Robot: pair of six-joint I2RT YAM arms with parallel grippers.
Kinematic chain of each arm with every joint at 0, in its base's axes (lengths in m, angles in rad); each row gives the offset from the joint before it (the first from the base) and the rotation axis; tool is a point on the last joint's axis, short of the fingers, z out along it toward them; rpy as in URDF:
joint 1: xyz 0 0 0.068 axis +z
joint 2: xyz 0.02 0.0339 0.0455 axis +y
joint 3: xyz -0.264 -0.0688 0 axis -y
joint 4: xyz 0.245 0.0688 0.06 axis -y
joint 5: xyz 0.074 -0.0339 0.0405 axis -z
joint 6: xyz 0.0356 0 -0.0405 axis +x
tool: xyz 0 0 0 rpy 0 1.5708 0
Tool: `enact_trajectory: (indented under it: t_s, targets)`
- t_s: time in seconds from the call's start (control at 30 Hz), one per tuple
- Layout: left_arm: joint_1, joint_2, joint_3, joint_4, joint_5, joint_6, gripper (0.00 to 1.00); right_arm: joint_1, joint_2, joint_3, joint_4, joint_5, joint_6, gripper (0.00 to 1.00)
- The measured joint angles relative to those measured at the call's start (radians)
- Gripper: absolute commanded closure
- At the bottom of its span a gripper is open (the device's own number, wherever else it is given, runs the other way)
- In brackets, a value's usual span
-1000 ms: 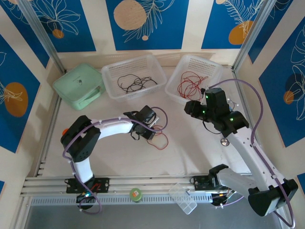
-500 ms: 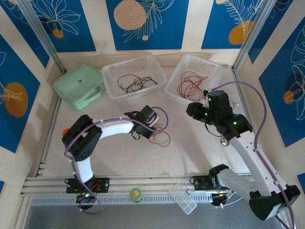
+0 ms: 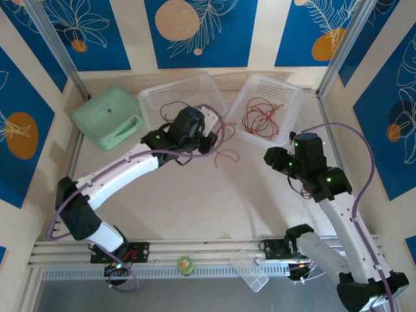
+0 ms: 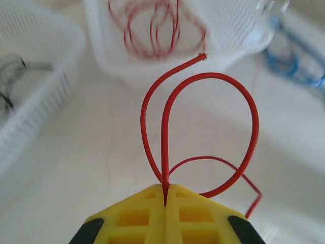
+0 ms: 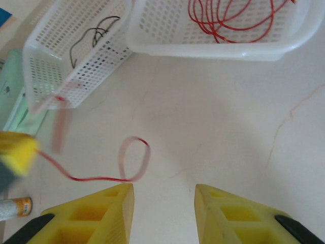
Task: Untangle the cables
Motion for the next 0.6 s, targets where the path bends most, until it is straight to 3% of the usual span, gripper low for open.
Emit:
enact_trajectory:
  t_s: [0.2, 0.6]
  targets:
    - [0.000, 0.082, 0.229, -0.029, -0.018, 0.052, 1.00, -0.012, -0.029, -0.024, -0.012, -0.004, 0.015, 0.64]
    - [0.031, 0.511, 0.696, 0.115, -0.078, 0.113, 1.00, -0.016, -0.129, -0.118, -0.035, -0.027, 0.075, 0.66]
